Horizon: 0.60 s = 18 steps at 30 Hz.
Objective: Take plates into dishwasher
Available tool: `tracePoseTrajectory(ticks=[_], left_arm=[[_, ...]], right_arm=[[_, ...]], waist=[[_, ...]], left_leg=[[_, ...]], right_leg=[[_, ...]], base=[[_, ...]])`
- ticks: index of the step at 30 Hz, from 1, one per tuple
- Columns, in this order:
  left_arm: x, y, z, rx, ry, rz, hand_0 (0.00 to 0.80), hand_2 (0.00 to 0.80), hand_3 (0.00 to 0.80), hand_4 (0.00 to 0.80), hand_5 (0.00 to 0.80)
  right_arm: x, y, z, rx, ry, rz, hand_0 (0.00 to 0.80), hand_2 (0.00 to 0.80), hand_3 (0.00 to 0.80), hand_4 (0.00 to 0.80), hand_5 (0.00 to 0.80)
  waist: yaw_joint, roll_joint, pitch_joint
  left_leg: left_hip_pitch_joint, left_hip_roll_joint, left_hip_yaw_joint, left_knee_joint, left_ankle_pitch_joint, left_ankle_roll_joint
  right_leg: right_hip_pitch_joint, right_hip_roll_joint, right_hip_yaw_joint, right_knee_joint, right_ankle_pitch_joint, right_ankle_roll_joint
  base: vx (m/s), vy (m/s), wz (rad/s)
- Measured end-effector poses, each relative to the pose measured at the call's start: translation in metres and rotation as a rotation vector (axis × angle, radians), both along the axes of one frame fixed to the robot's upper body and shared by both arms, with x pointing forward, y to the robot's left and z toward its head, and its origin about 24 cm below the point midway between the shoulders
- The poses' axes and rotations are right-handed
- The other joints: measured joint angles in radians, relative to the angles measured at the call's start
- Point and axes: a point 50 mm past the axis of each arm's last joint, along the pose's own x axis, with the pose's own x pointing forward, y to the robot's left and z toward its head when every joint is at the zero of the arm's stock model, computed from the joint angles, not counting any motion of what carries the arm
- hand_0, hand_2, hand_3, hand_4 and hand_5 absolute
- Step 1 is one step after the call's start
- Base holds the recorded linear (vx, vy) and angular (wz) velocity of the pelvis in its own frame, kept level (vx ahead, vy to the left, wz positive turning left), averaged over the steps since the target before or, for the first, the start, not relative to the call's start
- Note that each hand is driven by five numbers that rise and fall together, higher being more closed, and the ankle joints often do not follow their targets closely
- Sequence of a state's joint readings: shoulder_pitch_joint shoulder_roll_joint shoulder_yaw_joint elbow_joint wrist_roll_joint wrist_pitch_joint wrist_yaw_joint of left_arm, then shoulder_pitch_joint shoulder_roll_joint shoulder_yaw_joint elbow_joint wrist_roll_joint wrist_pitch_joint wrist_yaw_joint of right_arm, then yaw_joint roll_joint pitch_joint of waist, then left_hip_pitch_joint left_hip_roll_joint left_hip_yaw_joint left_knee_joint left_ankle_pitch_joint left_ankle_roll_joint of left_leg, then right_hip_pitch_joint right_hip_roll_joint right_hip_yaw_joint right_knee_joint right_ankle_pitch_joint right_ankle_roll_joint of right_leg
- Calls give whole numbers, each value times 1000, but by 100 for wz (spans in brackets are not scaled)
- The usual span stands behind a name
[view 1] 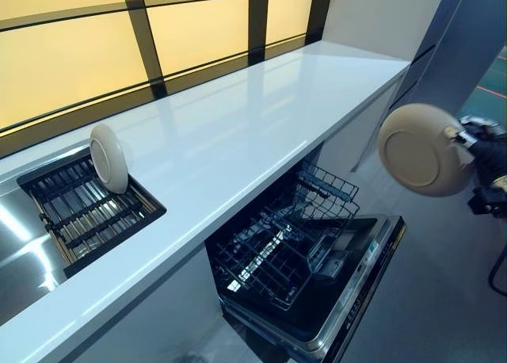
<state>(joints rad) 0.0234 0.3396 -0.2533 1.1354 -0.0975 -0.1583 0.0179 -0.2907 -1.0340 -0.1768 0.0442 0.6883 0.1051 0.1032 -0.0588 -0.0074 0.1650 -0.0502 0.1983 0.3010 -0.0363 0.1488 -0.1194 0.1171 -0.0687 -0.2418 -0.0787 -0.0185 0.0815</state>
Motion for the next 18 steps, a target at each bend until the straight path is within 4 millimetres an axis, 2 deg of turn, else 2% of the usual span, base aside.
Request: tracePoseTrajectory(ticks=[6, 14, 18], left_arm=[[10, -6, 1, -20, -23, -19, 0, 0, 0, 0, 0], [15, -7, 3, -26, -31, -27, 0, 0, 0, 0, 0], [16, -7, 3, -26, -27, -28, 0, 0, 0, 0, 0]], right_arm=[[6, 27, -20, -157, 121, 95, 800, 800, 800, 800, 800], [7, 43, -32, -186, 143, 148, 800, 800, 800, 800, 800], [8, 58, -47, -160, 180, 203, 800, 800, 800, 800, 800]], waist=[[14, -13, 21], [24, -34, 35], [22, -36, 35]], left_leg=[[3, -3, -5, -4, 0, 0], [8, -9, -12, -4, 0, 0], [21, -9, -12, -5, 0, 0]], right_leg=[[8, 0, -7, -4, 1, -1], [21, -3, -15, -5, -1, 0], [35, -3, -15, -5, -2, 1]], base=[[0, -6, 2], [12, -4, 5], [0, 0, 0]])
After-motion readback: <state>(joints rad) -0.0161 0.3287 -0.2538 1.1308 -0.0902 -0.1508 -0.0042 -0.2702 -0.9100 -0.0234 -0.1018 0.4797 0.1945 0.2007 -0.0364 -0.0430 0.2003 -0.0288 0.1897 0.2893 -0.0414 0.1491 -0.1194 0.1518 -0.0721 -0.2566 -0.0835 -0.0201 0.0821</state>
